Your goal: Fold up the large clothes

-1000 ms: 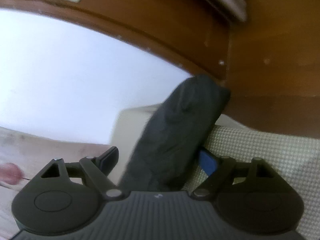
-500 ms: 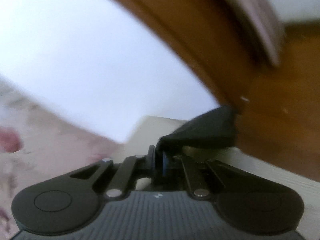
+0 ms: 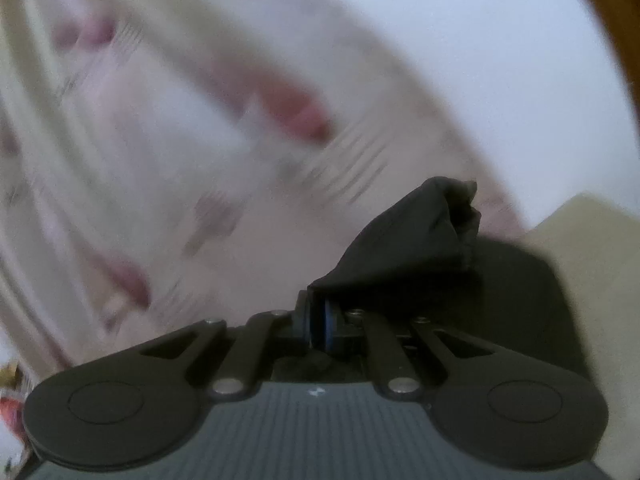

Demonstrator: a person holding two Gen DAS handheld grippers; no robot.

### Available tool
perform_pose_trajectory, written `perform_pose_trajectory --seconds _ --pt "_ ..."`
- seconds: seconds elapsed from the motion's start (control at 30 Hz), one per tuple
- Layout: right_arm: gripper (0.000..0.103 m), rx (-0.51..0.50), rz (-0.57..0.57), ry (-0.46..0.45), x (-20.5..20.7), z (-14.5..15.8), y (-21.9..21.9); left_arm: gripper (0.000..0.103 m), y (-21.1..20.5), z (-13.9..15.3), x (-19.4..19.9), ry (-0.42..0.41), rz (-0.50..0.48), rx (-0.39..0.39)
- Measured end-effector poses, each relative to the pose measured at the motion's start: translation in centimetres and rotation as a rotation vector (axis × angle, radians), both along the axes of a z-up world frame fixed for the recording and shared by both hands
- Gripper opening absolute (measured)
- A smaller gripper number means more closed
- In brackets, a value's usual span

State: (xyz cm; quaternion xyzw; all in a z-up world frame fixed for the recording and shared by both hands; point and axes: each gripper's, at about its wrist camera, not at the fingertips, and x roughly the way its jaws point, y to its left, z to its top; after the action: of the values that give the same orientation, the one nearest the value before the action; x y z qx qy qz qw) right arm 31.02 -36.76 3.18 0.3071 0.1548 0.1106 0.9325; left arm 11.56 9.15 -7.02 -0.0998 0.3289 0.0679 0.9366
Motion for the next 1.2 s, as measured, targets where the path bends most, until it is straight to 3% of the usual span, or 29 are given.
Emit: perform_pose_trajectory --seconds 0.27,0.57,0.87,1.03,1.13,1.2 --pt "0.007 -0.135 0.157 0.054 1.0 -4.5 12.1 0.103 2.3 -0.5 -0.6 0.009 0.024 -0.03" --pt "0.007 -0.637 0.282 0.095 1.3 -10.4 23.6 0.103 3.6 -1.4 -0.7 0.028 0.04 -0.077" --pt "0.007 -0.901 0.334 0.062 0.8 -13.7 29.9 0.103 3.5 -1.5 -1.2 0.026 0.027 -0.071" --pt "0.01 -1.122 0.331 -0.002 0.5 -16.1 32.5 0.103 3.4 -1.6 -1.2 0.03 0.025 -0.066" --pt "0.017 -1.228 0.331 -0.065 -0.6 -17.1 33.5 0.103 3.4 -1.5 -1.3 0.026 0.029 -0.066" --pt "0.027 -1.27 0.364 -0.105 -1.6 -17.5 33.9 0.103 3.5 -1.5 -1.2 0.027 0.034 -0.064"
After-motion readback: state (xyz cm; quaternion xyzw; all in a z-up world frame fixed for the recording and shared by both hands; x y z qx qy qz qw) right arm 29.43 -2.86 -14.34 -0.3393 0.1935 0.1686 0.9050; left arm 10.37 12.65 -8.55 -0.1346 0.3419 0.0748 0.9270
